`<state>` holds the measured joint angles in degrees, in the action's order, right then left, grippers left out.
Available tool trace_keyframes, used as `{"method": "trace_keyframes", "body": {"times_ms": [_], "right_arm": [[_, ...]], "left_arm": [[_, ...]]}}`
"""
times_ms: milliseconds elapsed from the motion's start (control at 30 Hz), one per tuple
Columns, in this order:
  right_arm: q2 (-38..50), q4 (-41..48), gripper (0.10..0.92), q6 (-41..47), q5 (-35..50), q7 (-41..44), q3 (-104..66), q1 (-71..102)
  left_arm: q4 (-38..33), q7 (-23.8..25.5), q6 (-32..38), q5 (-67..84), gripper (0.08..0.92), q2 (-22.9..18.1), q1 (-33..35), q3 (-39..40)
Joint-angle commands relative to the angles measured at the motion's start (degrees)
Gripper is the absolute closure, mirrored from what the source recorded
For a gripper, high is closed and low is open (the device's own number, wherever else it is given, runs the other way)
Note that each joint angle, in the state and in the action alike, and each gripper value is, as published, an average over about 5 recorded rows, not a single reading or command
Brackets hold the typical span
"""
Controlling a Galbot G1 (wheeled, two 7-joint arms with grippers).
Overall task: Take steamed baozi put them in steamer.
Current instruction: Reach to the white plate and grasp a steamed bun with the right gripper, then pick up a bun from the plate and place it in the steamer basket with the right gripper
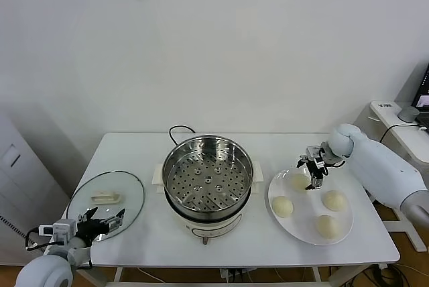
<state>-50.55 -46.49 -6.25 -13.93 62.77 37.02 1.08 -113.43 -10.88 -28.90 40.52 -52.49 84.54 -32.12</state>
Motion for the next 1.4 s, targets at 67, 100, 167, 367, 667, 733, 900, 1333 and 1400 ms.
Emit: {"method": "trace_keyframes", "body": {"times_ms": [67,100,167,367,667,733,900,1333,1400], "right_arm": [[-1.80,2.41,0.299,-0.31,-2.07,0.65,-0.01,-0.13],[-1.86,2.41,0.318,-0.26,-2.00,0.62,-0.17,0.07],[-2.00,2.42,0.367,-0.16,-1.88,0.64,-0.55,0.45],[-2.26,2.69,0.451,-0.23,-1.85,1.07,-0.98,1.03],[-1.28,0.53,0.549,-0.47,-0.53,1.57,0.08,-0.29],[-0.15,-1.53,0.550,-0.43,1.17,1.80,2.03,-2.29],[3.97,-9.06,0.548,-1.52,8.41,2.88,9.84,-11.15],[-3.59,-6.80,0.539,-23.08,21.09,9.74,20.91,-35.67],[-7.33,-4.15,0.537,-28.71,20.98,10.66,19.73,-36.01]], "left_arm": [[0.06,0.02,0.06,-0.02,0.177,0.00,0.23,-0.07],[0.07,0.02,0.06,-0.02,0.177,-0.02,0.24,-0.06],[0.09,0.02,0.07,-0.02,0.177,-0.03,0.26,-0.04],[0.07,-0.01,0.06,-0.02,0.177,0.06,0.20,0.00],[0.11,-0.14,-0.02,-0.02,0.177,0.10,0.22,-0.07],[0.16,-0.24,-0.09,-0.03,0.177,0.07,0.24,-0.09],[-0.17,-0.47,-0.31,-0.03,0.177,-0.07,0.27,0.06],[-0.36,-0.59,-0.23,-0.03,0.177,0.17,0.94,0.01],[-0.31,-0.59,-0.21,-0.03,0.177,0.13,0.89,0.05]]}}
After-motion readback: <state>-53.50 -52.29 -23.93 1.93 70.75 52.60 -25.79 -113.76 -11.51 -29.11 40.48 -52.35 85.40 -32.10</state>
